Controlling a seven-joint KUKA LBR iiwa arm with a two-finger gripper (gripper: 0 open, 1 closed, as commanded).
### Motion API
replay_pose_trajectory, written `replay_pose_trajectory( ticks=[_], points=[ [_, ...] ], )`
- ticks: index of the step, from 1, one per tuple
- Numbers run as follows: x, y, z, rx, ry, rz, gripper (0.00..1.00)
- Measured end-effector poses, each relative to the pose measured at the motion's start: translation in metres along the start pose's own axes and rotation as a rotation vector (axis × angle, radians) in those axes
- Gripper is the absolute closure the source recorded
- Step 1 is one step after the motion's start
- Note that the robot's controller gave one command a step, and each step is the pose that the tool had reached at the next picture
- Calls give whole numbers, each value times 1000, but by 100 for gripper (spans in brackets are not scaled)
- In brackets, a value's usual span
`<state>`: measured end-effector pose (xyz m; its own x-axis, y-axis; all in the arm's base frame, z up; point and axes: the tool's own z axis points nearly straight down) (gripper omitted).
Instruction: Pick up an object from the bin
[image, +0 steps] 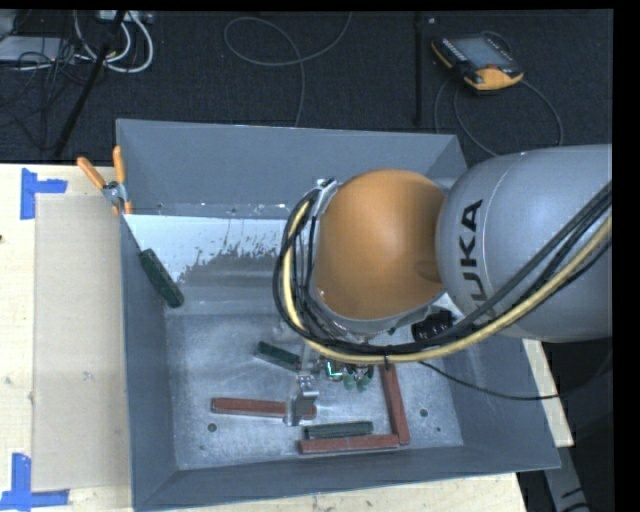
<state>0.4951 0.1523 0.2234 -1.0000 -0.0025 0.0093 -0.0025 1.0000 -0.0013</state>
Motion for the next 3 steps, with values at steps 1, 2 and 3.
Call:
replay_pose_trajectory(
  ticks=[1, 2, 3],
  points=[
    [-2, -1, -4, -1, -8, 3, 0],
    [-3, 2, 26, -2, -14, -59, 0],
    [-4, -5, 86, -1, -12, -176, 0]
  ],
)
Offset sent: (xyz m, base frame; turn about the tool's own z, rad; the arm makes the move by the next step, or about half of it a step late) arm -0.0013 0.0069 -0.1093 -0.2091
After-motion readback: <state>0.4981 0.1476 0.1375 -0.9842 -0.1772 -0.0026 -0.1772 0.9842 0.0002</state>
